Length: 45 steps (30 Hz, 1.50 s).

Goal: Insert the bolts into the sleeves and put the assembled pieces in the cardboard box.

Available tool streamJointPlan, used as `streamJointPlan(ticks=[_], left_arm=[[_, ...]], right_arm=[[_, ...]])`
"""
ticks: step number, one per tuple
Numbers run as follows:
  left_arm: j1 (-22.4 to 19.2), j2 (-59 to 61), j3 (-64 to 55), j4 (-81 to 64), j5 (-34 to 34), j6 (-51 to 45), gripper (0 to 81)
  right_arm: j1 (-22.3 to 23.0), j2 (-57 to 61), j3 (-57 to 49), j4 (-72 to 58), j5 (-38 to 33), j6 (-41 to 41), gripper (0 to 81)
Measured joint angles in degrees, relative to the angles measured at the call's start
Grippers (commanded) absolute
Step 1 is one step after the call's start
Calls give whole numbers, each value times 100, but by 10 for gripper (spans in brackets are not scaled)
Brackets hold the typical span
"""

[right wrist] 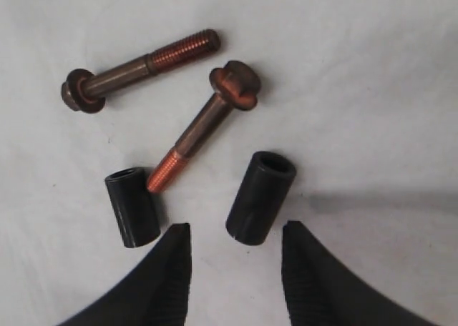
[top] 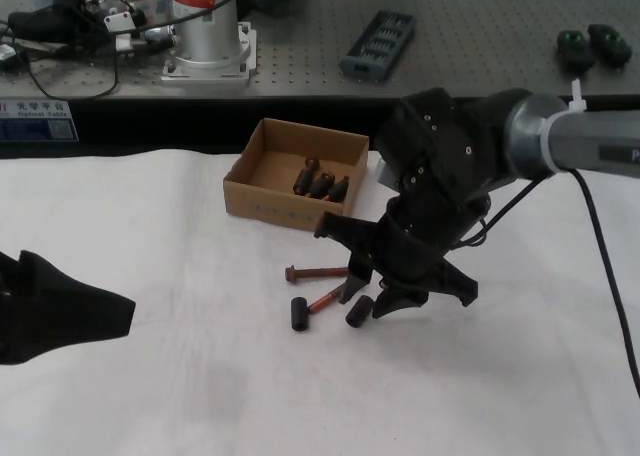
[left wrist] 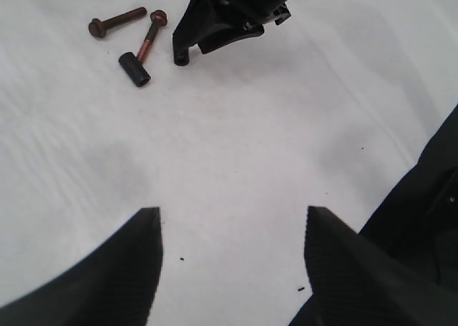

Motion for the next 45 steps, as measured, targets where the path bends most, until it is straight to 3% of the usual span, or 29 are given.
streamJointPlan(ticks=[34,41,45], left_arm=[[0,0,0,0,-172,325,428],[0,0,0,0,-172,419,428],[0,0,0,0,-172,452,428]], right_arm=[[-51,461,-117,-104,-167,501,278],[-53,464,-122,-72,-238,517,68],[-62,495,-122,-166,-442,456,6]])
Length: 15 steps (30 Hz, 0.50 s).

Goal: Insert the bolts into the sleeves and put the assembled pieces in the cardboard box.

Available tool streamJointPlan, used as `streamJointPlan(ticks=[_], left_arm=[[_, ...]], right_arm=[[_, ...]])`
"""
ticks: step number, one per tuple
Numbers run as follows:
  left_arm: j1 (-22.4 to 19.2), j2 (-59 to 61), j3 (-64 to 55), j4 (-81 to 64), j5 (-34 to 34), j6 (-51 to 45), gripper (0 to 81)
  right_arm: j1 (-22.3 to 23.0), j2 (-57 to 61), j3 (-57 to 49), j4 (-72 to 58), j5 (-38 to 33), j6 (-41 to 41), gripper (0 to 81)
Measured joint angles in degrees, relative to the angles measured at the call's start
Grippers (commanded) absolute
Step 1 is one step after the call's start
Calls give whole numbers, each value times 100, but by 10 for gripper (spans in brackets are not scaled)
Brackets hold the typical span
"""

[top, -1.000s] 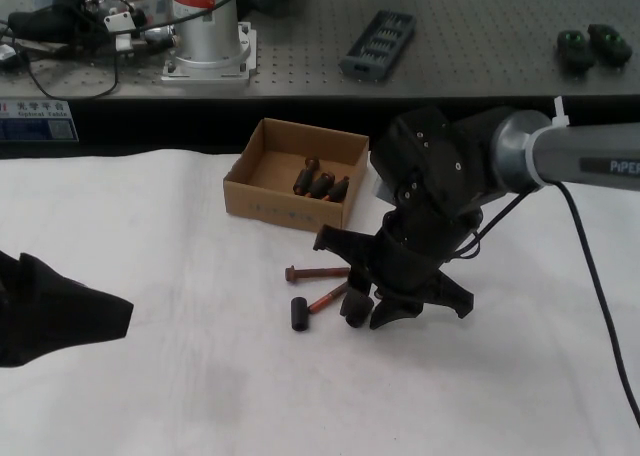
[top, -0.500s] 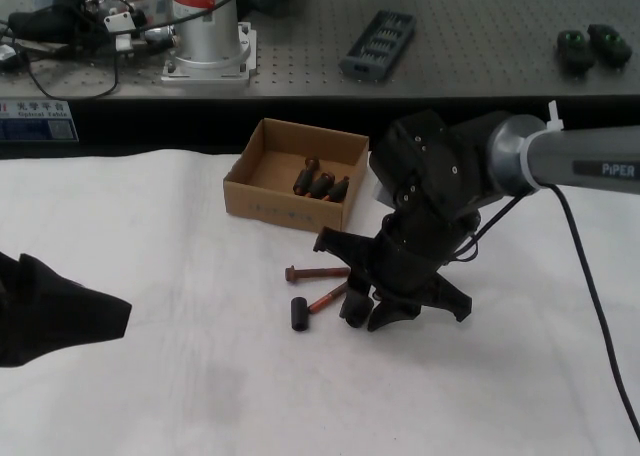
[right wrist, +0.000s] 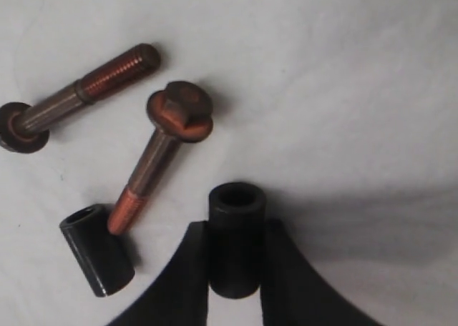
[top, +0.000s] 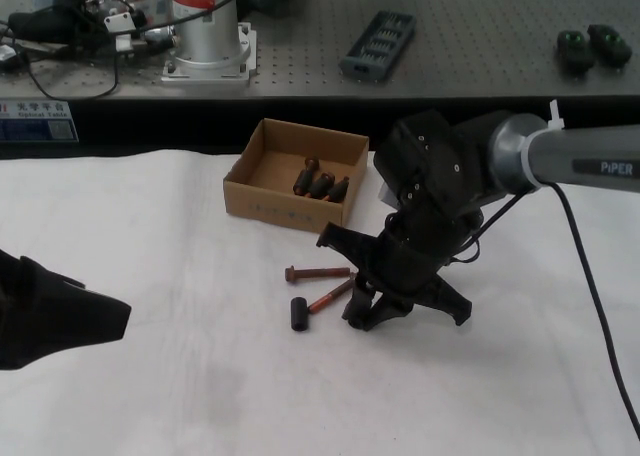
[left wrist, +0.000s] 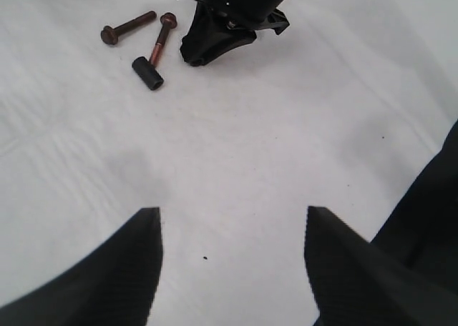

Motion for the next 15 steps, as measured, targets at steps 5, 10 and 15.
streamJointPlan(ticks=[5,10,15], left_arm=[[0,0,0,0,0,42,428],[0,0,0,0,-109,46,428],[0,0,0,0,-185,46,428]], right_arm=[[0,12,0,-40,-322,-253,29],[0,-9,0,167,-609,-957,29],[23,-469,69,1183,-291,-2038,29]])
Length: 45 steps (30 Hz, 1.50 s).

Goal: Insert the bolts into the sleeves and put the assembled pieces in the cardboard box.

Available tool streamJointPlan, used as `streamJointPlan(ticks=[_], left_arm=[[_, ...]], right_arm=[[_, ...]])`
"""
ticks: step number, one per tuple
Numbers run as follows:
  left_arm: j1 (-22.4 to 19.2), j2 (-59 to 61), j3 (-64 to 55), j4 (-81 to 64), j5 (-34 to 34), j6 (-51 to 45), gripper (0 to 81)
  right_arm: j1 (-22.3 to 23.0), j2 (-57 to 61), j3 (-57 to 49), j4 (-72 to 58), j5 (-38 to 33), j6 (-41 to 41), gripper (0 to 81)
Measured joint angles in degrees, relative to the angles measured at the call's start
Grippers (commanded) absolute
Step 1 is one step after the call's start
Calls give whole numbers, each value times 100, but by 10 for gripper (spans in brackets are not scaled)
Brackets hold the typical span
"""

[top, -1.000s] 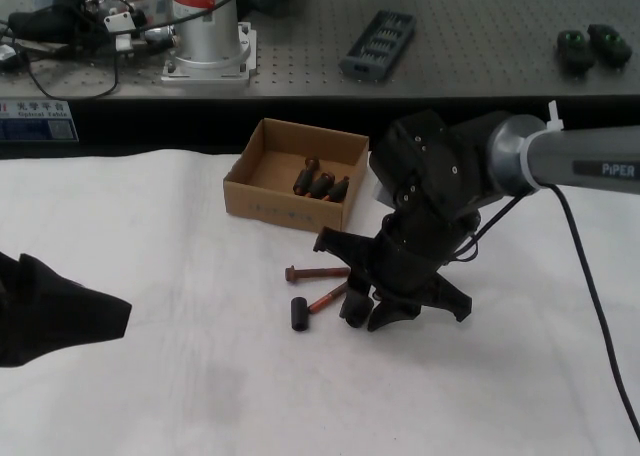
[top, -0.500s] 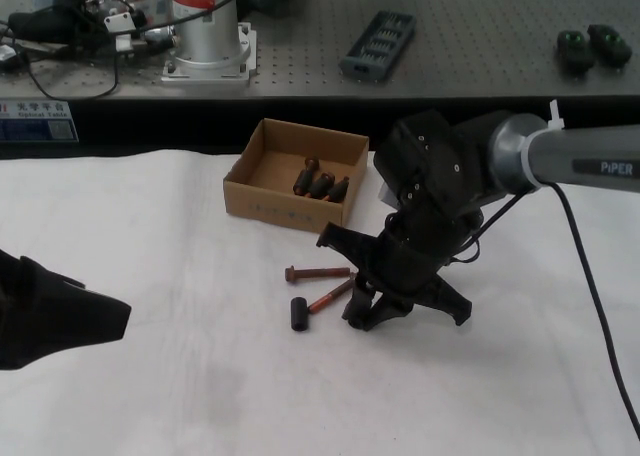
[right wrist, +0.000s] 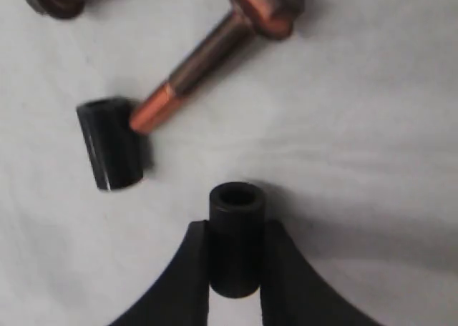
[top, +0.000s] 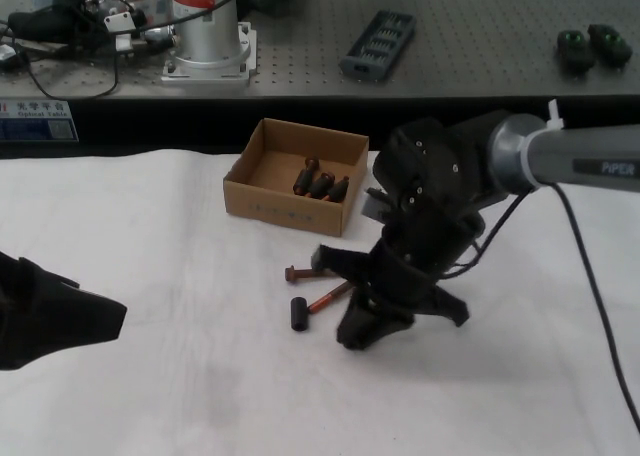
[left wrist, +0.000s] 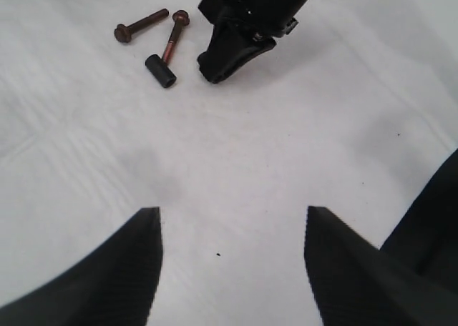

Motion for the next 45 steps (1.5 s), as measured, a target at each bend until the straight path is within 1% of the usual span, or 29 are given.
streamJointPlan(ticks=[1,2,3,4,7,10,11,12,13,14,16,18,19,21,24,25,27,29,33,38,39,41,43,45], left_arm=[[0,0,0,-23,0,0,428],[0,0,0,-45,0,0,428],[0,0,0,-90,0,0,428],[-13,0,0,-162,0,0,428],[-127,0,0,-405,-14,0,428],[-365,0,0,-681,-30,-259,428],[-570,23,0,-873,-30,-431,428],[-570,26,0,-873,-30,-455,428],[-679,48,0,-953,-30,-494,428],[-889,148,0,-1079,-82,-555,428],[-1138,359,0,-1162,-175,-590,428],[-1339,641,0,-1228,-296,-589,428],[-1550,953,0,-1408,-474,-589,428],[-1730,1348,0,-1687,-708,-571,428],[-1925,1989,0,-2173,-937,-553,428],[-1935,2031,0,-2205,-937,-550,419],[-2084,2677,-46,-2403,-986,-552,392],[-2139,2893,-166,-2520,-1025,-552,373],[-2385,3565,-510,-2594,-1074,-477,368],[-2693,4297,-1208,-2688,-1527,-7,368],[-2760,4611,-1344,-2701,-1560,38,368],[-2786,4766,-1664,-2704,-1610,112,368],[-2800,5175,-2088,-2679,-1793,148,368],[-2800,5516,-2451,-2662,-2157,190,368]], right_arm=[[0,-22,0,38,99,-232,29],[-2,-244,17,327,118,-273,29],[-2,-397,61,418,262,-626,29],[-2,-595,133,487,335,-794,29],[-2,-1097,450,567,461,-1106,29],[-2,-1641,883,573,566,-1199,29],[-2,-1801,1008,573,580,-1210,29],[-2,-1838,1034,573,593,-1209,29],[-2,-2003,1161,573,594,-1209,29],[-2,-2208,1324,551,604,-1227,29],[-2,-2607,1614,555,603,-1286,29],[-2,-3040,1910,570,603,-1336,29],[-2,-3223,2014,573,603,-1336,29],[-2,-3848,2291,573,608,-1337,29],[-2,-4260,2369,649,608,-1337,29],[-2,-4450,2382,678,608,-1337,29],[-2,-4817,2392,713,608,-1345,29],[-2,-5255,2392,713,654,-1345,29],[-2,-5622,2392,816,653,-1345,29],[-2,-5762,2392,956,667,-1475,29],[-2,-5767,2392,996,667,-1545,29],[-2,-5765,2392,1049,680,-1694,29],[-2,-5765,2392,1077,680,-1813,29],[-2,-5765,2392,1075,691,-1892,29]])
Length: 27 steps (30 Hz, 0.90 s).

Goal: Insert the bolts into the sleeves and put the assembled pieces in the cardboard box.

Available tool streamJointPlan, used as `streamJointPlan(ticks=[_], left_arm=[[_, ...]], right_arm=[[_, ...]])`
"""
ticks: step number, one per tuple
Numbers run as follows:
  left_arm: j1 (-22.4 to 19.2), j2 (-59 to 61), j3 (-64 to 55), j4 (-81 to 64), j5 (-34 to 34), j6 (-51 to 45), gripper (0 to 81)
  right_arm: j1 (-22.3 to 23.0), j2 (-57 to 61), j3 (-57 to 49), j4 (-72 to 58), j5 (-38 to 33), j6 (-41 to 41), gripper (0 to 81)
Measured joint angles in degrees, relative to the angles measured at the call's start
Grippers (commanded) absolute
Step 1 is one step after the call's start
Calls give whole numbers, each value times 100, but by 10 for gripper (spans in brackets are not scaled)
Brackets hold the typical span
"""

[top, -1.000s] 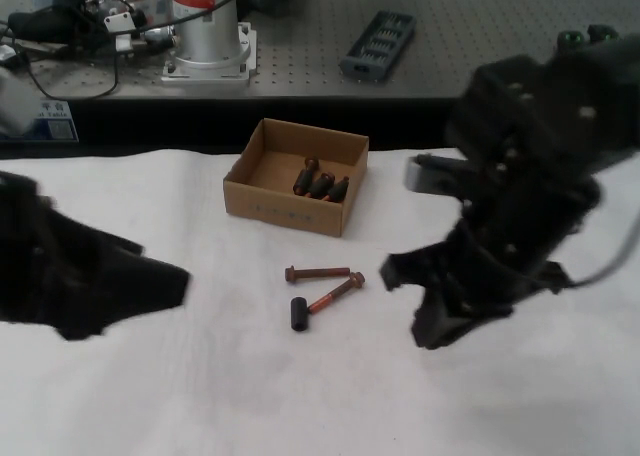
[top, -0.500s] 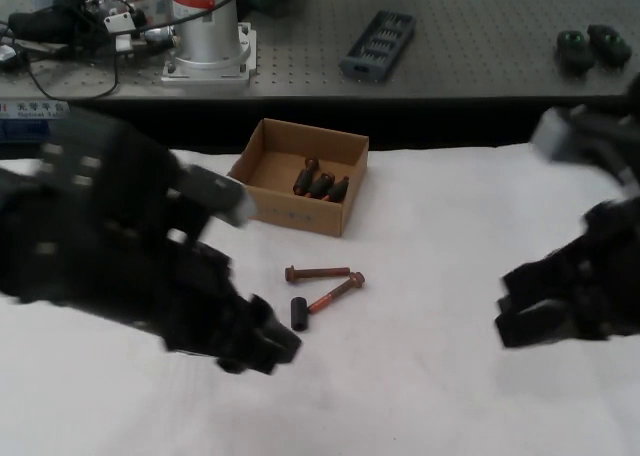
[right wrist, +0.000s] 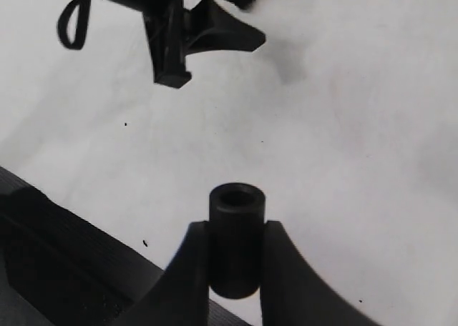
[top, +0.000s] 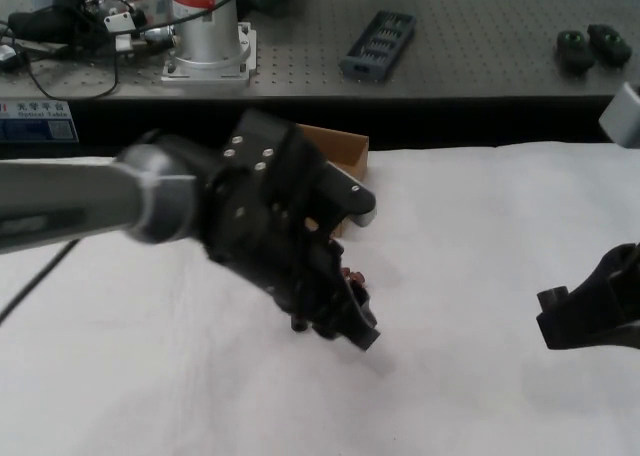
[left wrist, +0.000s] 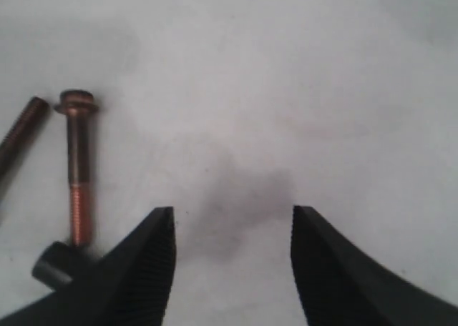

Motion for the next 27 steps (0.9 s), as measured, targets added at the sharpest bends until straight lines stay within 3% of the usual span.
streamJointPlan(ticks=[18,27], left_arm=[[0,787,-769,92,-320,249,368],[0,969,-785,-40,-613,340,368]], right_arm=[[0,0,0,5,0,-253,29],[-428,0,0,5,0,-253,29]])
